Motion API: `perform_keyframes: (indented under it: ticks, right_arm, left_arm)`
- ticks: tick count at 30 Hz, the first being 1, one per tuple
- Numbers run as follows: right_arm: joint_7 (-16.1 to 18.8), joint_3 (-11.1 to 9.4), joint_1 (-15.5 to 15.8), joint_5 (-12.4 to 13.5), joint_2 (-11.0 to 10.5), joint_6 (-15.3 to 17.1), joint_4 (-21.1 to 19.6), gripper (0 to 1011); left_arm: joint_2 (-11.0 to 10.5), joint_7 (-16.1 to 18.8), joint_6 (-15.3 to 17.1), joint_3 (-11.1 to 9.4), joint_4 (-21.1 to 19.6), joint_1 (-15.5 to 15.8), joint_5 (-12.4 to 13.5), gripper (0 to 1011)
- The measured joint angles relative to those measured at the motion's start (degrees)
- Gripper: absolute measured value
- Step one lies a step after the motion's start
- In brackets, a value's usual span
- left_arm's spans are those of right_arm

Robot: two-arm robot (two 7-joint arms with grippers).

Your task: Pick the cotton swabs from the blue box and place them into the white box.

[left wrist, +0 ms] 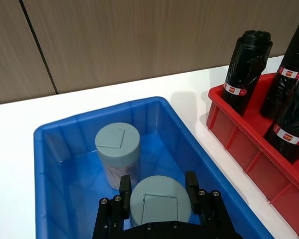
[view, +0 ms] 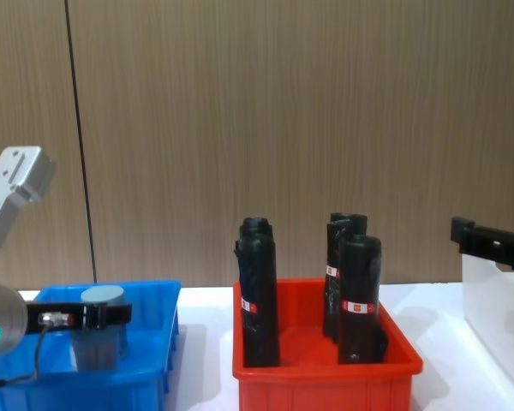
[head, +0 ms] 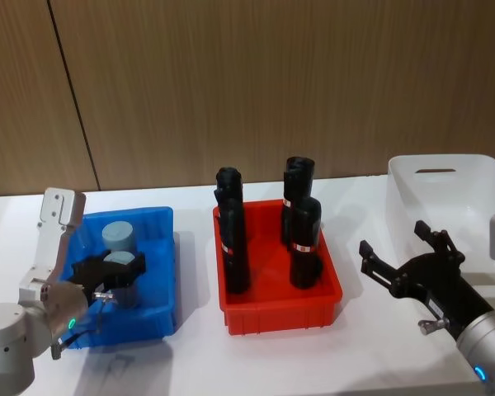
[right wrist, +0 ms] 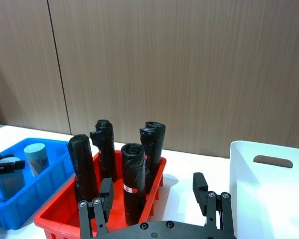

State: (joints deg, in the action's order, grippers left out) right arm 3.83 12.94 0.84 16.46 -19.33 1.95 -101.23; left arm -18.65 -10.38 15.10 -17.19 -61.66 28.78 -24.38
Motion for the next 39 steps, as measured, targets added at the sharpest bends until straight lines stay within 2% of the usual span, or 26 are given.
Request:
perform_keyframes:
  ticks: [12,14,19,27,39]
  right_arm:
    - [0.0,0.0,0.0,0.0,0.0,0.0,0.0,1001]
    - [0.0,0.0,0.0,0.0,0.0,0.0,0.0,1002]
    - [0.0,0.0,0.0,0.0,0.0,0.0,0.0,1002]
    - [0.0,0.0,0.0,0.0,0.0,0.0,0.0,1001]
    - [0.0,0.0,0.0,0.0,0.0,0.0,0.0,1001]
  left_arm:
    - [-1.83,0.95,0.64,0.64,-8.42,-1.74,4.16,669]
    - [-2.26,0.18,0.53,0.76,-10.7,-2.0,5.14,669]
    - [-2.71,-1.49,-0.03,0.91,-13.4,-2.14,5.87,669]
    - [-2.91,-5.62,-1.39,1.0,-16.1,-1.88,5.58,669]
    - [-2.06,-13.84,-3.46,0.77,-17.08,-0.31,1.79,669]
